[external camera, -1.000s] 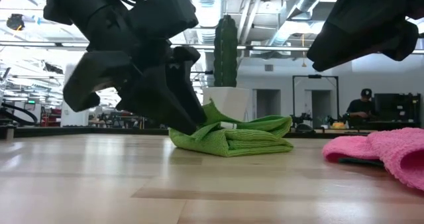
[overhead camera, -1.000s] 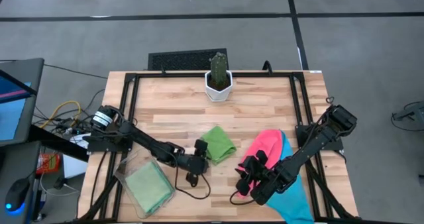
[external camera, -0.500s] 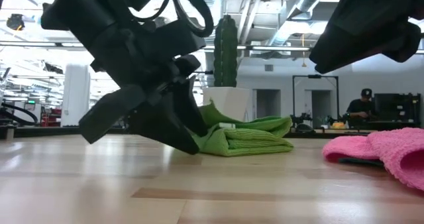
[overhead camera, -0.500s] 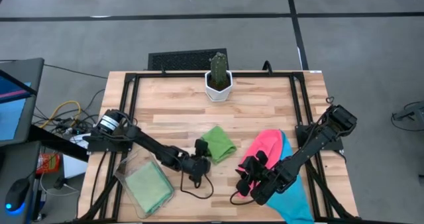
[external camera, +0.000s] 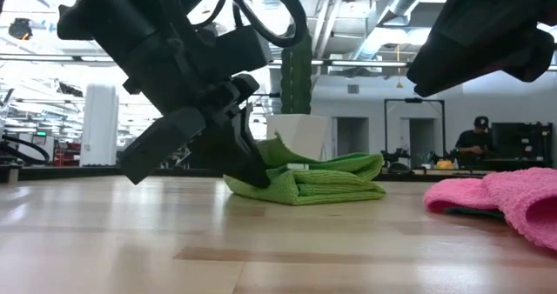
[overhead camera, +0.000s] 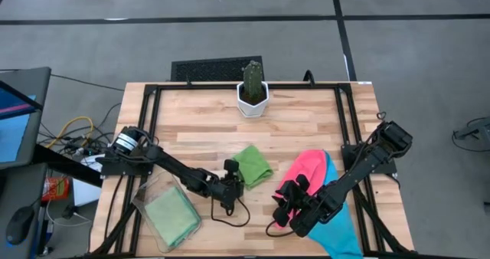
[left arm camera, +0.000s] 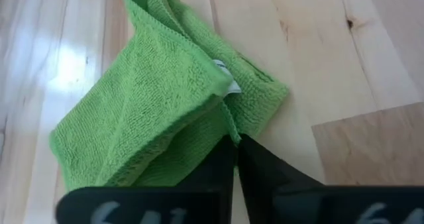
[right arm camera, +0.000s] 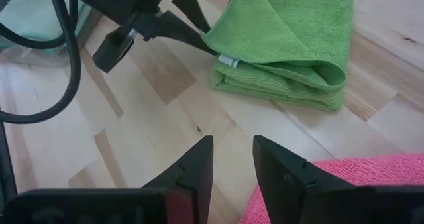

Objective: Fold microfiber towels
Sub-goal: Fold the green microfiber cloth

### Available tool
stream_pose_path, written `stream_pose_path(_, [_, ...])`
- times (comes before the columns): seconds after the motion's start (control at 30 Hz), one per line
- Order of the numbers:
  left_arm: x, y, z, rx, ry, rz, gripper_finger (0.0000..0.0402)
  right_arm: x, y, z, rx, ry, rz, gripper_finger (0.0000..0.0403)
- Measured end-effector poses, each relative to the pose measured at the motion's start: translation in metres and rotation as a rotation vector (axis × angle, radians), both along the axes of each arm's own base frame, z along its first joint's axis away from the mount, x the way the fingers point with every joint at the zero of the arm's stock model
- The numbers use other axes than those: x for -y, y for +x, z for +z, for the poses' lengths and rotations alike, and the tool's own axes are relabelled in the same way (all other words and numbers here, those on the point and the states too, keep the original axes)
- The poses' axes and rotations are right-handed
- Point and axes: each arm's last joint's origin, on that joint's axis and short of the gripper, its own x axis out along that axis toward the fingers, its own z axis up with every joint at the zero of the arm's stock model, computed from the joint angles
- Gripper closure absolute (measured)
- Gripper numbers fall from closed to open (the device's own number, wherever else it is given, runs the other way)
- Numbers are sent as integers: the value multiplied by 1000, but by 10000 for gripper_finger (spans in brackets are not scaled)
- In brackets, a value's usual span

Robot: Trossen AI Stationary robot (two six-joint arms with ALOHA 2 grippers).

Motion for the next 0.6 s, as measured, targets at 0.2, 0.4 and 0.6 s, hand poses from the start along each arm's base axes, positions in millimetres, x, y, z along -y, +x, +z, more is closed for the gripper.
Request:
stream_pose_path(0.2, [9, -4, 13, -12, 19, -9, 399, 0, 0, 0, 0, 0, 0, 271])
stream_pose_path(0.4, [4, 2, 38, 14, 85, 13, 400, 0, 0, 0, 0, -1, 0, 271])
stream_pose_path(0.6, [-11, 12, 39, -5, -24, 13, 399, 0, 0, 0, 1, -1, -1, 271])
